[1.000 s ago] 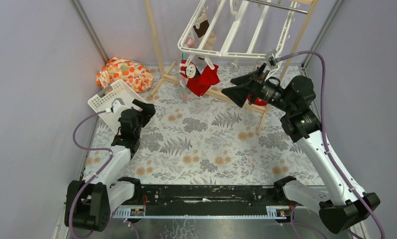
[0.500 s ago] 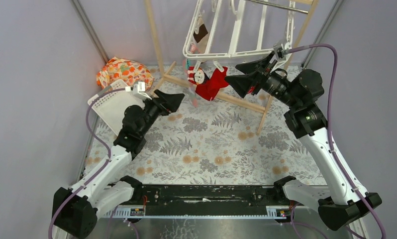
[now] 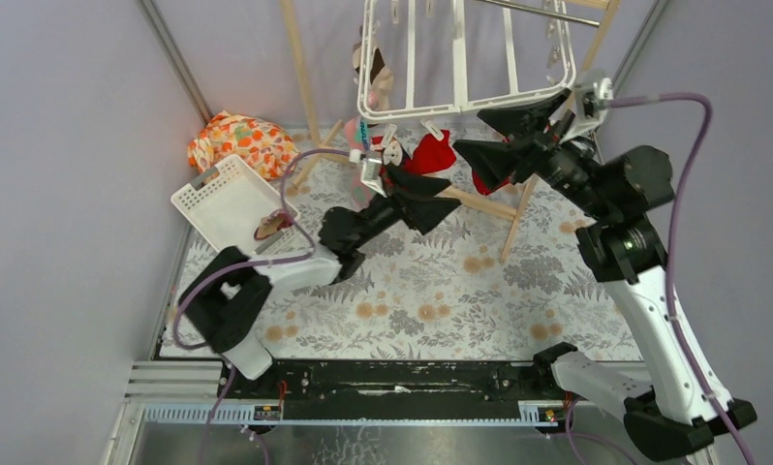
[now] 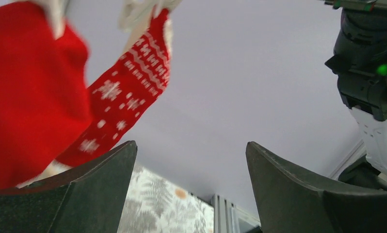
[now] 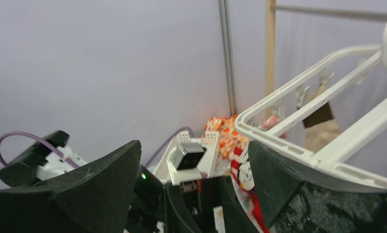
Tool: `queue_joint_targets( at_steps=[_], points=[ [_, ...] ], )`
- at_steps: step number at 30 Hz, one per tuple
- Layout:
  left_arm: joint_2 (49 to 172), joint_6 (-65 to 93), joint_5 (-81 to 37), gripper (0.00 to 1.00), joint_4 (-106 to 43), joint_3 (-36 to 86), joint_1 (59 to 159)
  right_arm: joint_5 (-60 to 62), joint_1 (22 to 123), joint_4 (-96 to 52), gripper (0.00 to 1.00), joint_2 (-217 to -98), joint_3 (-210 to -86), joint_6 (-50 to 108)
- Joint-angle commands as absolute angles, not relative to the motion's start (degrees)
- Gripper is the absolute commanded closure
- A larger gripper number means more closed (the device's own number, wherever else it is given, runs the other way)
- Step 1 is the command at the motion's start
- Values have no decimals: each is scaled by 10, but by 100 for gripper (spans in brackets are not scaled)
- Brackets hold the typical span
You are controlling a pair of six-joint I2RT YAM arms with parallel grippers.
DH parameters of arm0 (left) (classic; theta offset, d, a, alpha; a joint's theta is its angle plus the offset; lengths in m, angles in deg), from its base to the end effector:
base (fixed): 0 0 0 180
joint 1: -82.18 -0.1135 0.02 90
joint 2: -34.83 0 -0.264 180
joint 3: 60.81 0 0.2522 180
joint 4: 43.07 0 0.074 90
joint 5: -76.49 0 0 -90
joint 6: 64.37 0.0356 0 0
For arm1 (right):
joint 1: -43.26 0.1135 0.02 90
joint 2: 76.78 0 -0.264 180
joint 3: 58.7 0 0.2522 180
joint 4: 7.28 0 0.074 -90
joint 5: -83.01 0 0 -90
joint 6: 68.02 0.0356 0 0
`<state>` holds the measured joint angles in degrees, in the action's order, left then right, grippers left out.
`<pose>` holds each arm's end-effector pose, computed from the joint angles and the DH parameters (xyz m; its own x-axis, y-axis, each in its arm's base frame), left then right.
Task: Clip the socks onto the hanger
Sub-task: Rotate the hanger at the clothesline.
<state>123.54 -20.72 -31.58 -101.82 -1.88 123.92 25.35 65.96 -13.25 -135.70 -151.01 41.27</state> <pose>0.2369 -0.2261 0.3044 -0.3550 -0.6051 -0.7126 0.8381 0.1316 -0.5293 0.1649 0.0896 0.5263 0.1486 0.3647 -0.9192 -0.8616 0.5040 0.0607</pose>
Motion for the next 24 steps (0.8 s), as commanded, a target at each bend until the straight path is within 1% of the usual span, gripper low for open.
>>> queue_joint_targets(
  at_steps=[1,3,7,10,14,20,24],
  points=[
    [1335,-142,-298,9,-1208,90,1279,201,664,-139,12,-1327,-1548,379],
    [1377,-102,-276,9,-1208,137,1296,182,664,-154,11,-1323,-1556,367],
    [1476,-95,-282,8,-1207,249,1299,150,664,-179,11,-1314,-1568,340],
    [1536,-76,-263,8,-1209,315,1301,134,664,-191,10,-1308,-1574,324],
    [1599,-52,-235,10,-1215,373,1301,118,664,-207,10,-1307,-1587,304],
    [1680,-60,-223,13,-1220,460,1301,117,664,-207,9,-1307,-1596,291],
    [1713,-49,-227,14,-1221,511,1303,118,664,-207,9,-1311,-1592,284]
  ],
)
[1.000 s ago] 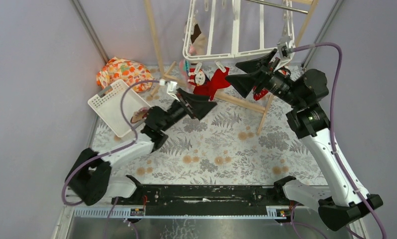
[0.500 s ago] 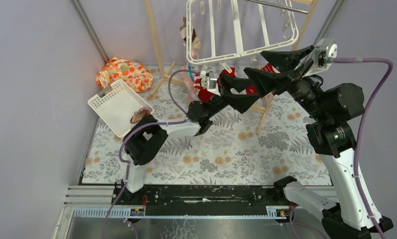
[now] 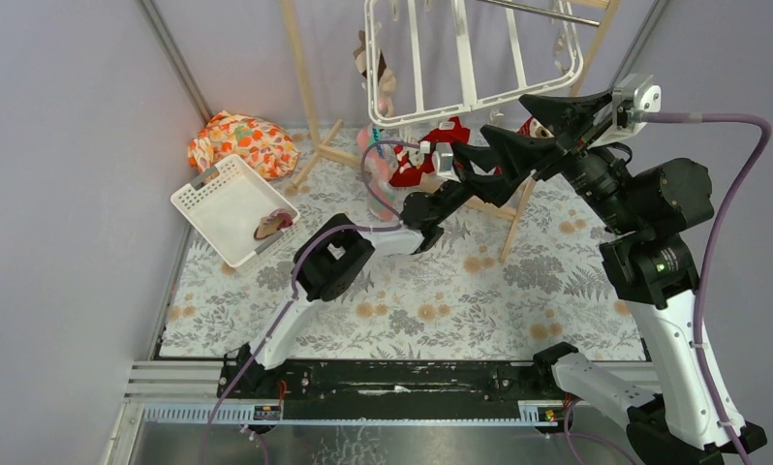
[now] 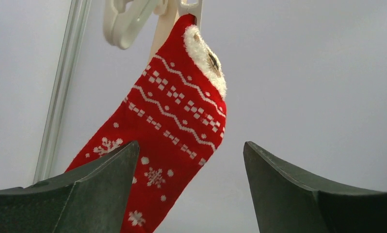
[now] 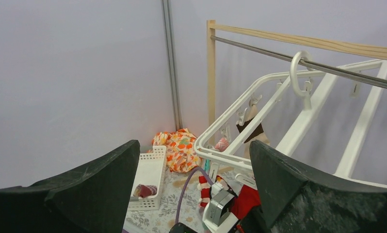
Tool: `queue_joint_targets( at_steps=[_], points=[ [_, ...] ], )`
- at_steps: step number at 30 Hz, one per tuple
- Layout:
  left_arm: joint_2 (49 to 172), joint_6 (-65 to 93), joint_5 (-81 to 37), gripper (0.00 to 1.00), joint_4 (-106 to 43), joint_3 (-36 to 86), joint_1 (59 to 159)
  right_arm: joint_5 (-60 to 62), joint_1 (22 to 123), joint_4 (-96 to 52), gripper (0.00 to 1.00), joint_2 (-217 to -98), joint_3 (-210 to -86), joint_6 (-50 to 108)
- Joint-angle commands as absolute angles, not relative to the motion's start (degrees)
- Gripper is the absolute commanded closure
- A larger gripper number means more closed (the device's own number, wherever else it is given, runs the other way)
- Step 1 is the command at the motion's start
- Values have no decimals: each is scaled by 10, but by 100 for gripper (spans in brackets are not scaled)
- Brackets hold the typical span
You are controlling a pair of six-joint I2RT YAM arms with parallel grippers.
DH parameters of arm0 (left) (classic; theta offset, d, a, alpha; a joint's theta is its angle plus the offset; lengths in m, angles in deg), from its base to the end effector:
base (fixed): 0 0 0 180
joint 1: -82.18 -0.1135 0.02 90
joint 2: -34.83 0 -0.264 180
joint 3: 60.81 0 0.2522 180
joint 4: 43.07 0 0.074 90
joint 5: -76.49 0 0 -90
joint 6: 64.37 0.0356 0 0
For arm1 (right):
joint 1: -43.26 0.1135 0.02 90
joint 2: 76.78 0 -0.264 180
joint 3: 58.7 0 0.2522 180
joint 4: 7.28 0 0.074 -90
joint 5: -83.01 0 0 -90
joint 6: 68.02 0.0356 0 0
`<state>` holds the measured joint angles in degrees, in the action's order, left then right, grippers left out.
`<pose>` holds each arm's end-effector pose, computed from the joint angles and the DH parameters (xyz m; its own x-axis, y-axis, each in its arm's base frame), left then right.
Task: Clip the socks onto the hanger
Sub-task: Rotate the hanger at the clothesline.
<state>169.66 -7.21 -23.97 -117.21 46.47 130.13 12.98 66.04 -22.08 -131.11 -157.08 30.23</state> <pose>0.3332 -0.3791 0.2633 -0.0325 -0.7602 -0.6489 0.9476 0.1830 -0.2619 0.1254 0.0658 0.5558 0.3542 0.2950 -0.8874 -0.6967 0.7163 -0.0400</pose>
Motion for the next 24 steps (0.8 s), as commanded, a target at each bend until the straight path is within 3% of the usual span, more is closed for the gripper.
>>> queue_joint_targets(
  at_steps=[1,13,24],
  points=[
    [1717,-42,-231,14,-1221,518,1302,118,664,-207,9,-1312,-1590,282],
    [1647,34,-214,10,-1222,441,1300,120,664,-201,9,-1324,-1571,290],
    [1483,81,-192,12,-1220,252,1266,-41,664,-190,11,-1303,-1551,280]
  ],
)
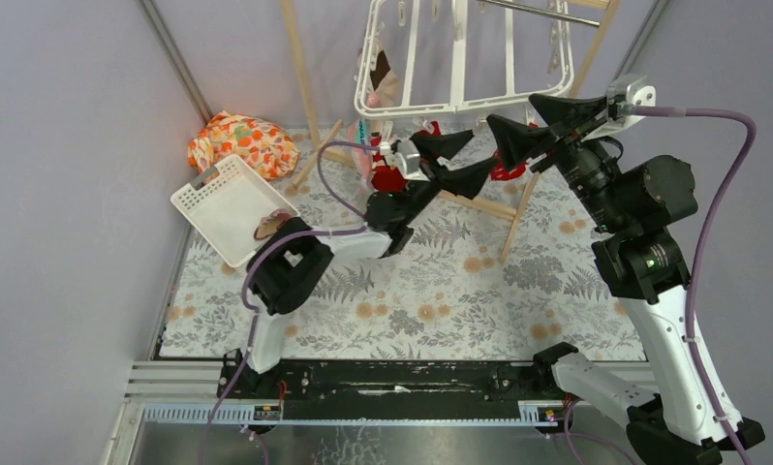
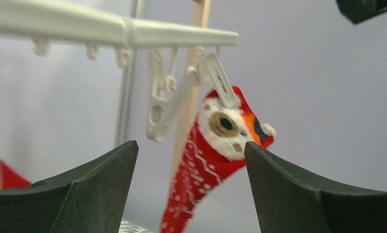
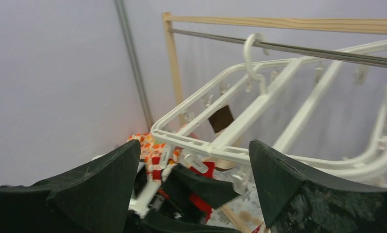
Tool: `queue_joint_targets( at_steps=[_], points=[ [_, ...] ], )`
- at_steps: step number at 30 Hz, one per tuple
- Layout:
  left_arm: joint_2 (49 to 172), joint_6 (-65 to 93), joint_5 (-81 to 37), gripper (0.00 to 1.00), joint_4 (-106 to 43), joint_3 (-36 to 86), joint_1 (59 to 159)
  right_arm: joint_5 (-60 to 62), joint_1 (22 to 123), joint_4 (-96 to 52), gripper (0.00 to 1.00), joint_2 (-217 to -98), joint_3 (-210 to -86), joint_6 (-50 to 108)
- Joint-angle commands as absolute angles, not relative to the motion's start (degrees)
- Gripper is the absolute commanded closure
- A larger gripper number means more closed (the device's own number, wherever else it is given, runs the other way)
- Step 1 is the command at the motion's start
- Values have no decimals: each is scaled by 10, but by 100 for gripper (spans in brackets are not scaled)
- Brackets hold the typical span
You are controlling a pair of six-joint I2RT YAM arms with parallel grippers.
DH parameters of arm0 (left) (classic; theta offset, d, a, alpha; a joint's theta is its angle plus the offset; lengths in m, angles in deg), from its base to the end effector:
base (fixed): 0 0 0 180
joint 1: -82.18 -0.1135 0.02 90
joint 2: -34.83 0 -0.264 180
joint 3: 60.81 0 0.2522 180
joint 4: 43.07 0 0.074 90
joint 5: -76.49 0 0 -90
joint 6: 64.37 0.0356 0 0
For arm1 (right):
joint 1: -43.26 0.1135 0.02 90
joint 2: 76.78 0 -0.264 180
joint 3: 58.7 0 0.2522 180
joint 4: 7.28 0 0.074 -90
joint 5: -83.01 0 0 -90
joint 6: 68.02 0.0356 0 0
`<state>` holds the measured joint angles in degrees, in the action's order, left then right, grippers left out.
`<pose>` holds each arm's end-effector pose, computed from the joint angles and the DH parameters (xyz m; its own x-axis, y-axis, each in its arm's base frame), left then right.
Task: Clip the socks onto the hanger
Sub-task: Rotate the hanger at the clothesline.
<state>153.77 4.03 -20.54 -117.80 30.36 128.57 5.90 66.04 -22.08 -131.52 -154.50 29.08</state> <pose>0.3041 -0.3256 0.3069 0.1830 -0.7218 -0.6675 0.9073 0.3854 -0.1681 0.1401 0.0674 0.5428 0.3354 0.2715 -0.9021 -0.6080 0.7938 0.0129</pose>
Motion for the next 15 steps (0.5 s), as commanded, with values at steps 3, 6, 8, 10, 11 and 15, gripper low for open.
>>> queue_joint_targets(
  at_steps=[3,6,8,10,11,15],
  points=[
    [1440,96,-179,12,-1220,204,1257,-126,664,-205,13,-1318,-1584,264],
    [1413,75,-194,12,-1219,183,1229,-186,664,-238,14,-1331,-1618,259],
    [1398,62,-197,12,-1216,174,1211,-215,664,-269,14,-1341,-1640,258],
    [1388,44,-205,13,-1214,169,1192,-254,664,-296,15,-1351,-1659,254],
    [1383,42,-207,13,-1213,166,1186,-281,663,-312,15,-1357,-1669,252],
    [1366,56,-206,13,-1170,173,1170,-347,663,-373,16,-1378,-1717,245]
  ],
)
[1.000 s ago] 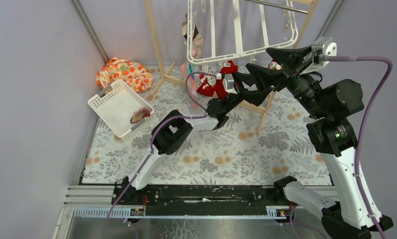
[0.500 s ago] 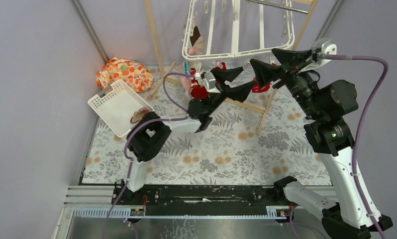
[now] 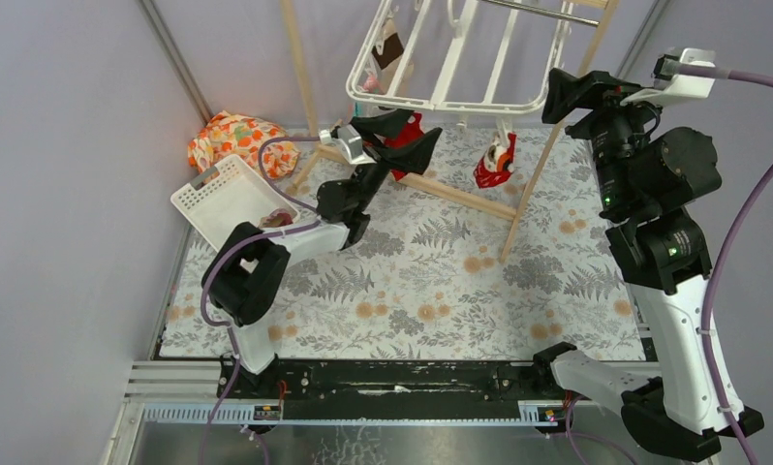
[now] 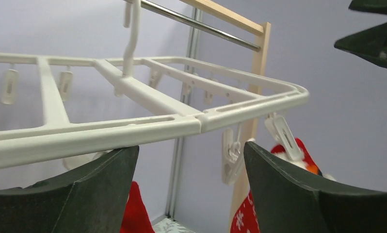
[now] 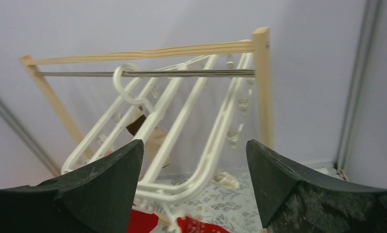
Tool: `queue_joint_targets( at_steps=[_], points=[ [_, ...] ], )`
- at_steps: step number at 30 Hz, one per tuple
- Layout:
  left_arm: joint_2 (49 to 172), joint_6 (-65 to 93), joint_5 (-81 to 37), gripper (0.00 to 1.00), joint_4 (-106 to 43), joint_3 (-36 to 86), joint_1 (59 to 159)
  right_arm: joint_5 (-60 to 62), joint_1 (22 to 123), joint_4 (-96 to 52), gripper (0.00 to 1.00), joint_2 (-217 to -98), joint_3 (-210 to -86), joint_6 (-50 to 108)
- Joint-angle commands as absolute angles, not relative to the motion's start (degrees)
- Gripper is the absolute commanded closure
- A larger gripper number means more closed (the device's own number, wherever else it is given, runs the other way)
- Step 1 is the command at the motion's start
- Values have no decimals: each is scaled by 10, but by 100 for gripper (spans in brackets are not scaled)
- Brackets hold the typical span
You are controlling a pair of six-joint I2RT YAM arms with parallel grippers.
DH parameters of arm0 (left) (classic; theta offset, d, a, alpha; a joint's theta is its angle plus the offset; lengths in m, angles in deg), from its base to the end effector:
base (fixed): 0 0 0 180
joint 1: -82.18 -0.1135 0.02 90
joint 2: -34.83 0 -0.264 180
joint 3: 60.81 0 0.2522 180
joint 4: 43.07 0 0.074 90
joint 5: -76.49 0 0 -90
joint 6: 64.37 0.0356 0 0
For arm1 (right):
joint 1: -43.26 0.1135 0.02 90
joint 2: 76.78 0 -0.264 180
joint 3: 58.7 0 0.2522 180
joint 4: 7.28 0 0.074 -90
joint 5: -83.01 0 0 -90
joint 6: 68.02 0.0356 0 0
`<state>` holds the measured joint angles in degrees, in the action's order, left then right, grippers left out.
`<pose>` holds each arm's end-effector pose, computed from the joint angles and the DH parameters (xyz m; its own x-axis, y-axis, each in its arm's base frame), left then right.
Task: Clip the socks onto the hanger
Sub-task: Rotate the hanger at the clothesline.
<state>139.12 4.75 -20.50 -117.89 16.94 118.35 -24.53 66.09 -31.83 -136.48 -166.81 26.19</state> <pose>0.3071 -0.2299 0.3383 0.3309 -0.6801 -0.6542 0.8232 0.5470 -0.1523 0.1451 0.0494 0.5737 0.3633 0.2289 -0.9031 -0.1430 0.9716 0.1887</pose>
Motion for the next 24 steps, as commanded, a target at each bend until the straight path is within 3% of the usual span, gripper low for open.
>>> queue_joint_targets(
  at_steps=[1,10,24],
  points=[
    [1367,57,-205,13,-1160,180,1168,-353,663,-383,15,-1381,-1725,246],
    [1365,46,-180,13,-1160,179,1141,-290,663,-449,15,-1446,-1762,300],
    [1196,66,-105,12,-1069,65,1081,-144,663,-372,17,-1483,-1696,388]
  ],
)
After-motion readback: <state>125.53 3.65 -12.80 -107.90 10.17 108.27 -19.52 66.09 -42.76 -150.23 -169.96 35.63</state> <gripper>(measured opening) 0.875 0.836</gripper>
